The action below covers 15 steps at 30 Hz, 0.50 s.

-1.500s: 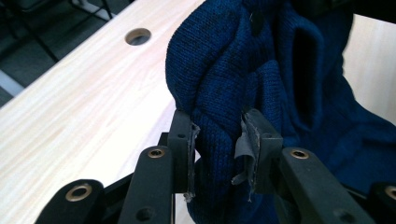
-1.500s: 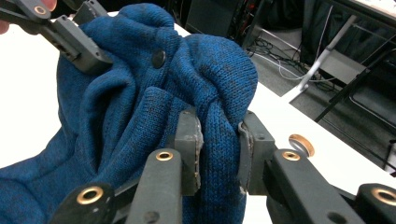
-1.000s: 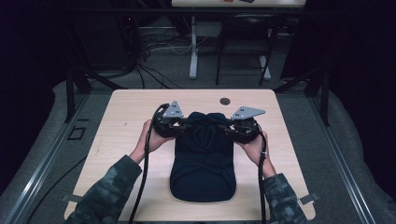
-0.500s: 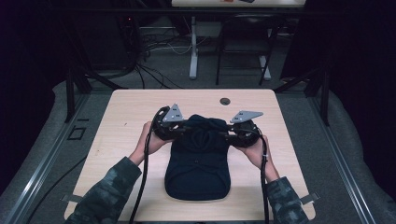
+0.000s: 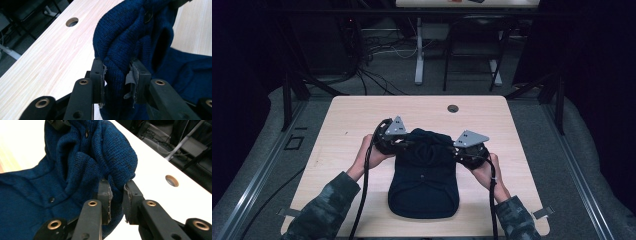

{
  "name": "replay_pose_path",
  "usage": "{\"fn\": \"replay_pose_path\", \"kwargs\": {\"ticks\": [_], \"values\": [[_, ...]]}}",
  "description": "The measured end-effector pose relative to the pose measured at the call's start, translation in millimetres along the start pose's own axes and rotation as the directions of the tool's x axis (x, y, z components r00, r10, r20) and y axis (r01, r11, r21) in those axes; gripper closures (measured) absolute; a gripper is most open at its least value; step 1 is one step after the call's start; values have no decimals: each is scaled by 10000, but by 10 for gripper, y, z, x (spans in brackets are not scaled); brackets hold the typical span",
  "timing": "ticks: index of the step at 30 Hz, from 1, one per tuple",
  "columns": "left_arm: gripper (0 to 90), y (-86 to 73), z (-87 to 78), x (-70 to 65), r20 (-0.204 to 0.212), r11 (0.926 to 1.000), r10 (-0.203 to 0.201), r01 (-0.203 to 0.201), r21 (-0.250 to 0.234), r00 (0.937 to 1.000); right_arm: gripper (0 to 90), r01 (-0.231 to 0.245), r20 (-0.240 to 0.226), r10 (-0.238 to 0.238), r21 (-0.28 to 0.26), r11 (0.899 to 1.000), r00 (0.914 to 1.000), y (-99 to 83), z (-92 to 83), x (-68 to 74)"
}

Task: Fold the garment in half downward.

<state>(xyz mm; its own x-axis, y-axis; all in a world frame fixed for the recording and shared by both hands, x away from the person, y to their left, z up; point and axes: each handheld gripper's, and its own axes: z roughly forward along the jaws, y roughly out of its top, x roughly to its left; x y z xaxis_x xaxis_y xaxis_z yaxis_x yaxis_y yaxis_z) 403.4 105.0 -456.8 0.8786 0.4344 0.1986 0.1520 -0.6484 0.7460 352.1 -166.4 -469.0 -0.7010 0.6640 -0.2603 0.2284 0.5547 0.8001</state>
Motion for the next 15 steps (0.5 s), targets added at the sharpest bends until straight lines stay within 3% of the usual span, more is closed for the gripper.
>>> {"fn": "replay_pose_path", "kwargs": {"ticks": [9,12,15], "values": [[667,-38,31,-18,65,9998,-110,109,169,9999,804,346,415,-338,-182,9992,9986,-19,-14,63],[612,-81,98,-27,488,9974,-275,241,675,9984,814,701,537,-673,-514,9962,9963,-35,-20,103],[586,-116,146,-60,619,9955,-247,189,929,9978,814,938,500,-913,-521,9942,9946,-58,-15,133]]}}
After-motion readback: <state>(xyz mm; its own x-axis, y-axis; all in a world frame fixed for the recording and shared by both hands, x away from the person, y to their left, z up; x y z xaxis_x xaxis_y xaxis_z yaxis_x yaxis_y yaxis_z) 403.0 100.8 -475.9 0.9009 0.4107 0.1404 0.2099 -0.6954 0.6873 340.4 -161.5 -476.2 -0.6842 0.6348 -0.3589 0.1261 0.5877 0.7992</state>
